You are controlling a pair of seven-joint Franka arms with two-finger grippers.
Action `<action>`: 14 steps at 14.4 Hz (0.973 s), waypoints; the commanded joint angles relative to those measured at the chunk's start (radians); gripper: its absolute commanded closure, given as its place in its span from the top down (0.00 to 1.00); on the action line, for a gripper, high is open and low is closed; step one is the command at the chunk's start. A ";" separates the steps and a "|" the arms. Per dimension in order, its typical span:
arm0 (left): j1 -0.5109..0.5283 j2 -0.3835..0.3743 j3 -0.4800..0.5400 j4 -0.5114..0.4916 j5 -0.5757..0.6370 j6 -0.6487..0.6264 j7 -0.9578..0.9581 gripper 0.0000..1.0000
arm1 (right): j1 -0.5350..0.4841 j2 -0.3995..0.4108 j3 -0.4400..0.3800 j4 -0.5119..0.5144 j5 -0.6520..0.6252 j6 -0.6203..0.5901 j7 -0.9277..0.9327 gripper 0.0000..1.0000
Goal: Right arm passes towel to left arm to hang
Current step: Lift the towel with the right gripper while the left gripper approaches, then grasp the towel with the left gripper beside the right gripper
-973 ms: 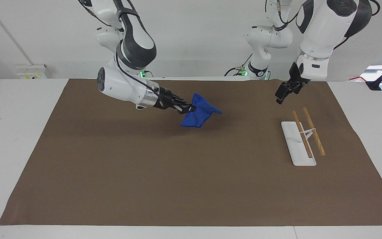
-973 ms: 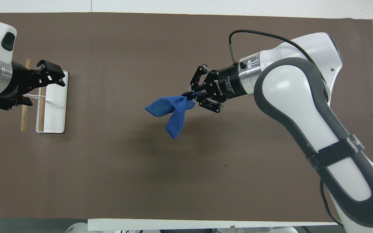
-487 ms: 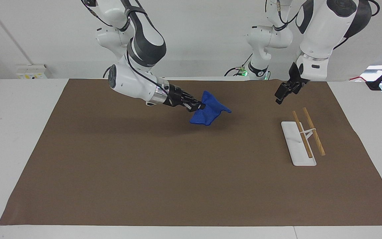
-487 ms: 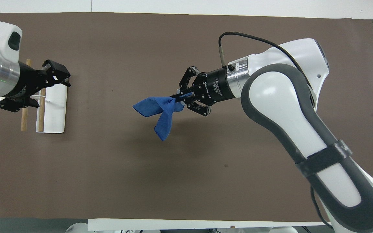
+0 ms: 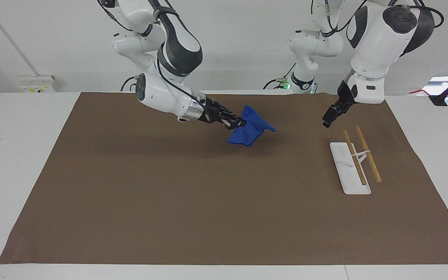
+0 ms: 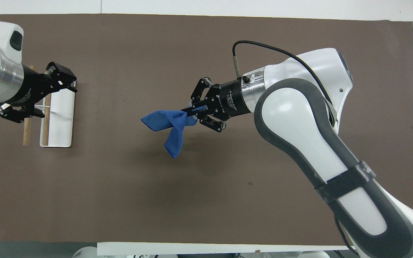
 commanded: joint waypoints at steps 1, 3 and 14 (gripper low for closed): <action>-0.051 -0.014 -0.004 -0.038 -0.011 0.081 -0.089 1.00 | 0.000 -0.027 0.003 -0.033 0.034 0.039 0.021 0.00; -0.115 -0.016 -0.004 -0.083 -0.013 0.184 -0.283 1.00 | 0.002 -0.028 0.005 -0.042 0.041 0.042 0.021 0.00; -0.244 0.000 -0.006 -0.238 -0.115 0.375 -0.576 0.63 | 0.042 -0.030 0.003 -0.053 0.039 0.091 0.021 0.00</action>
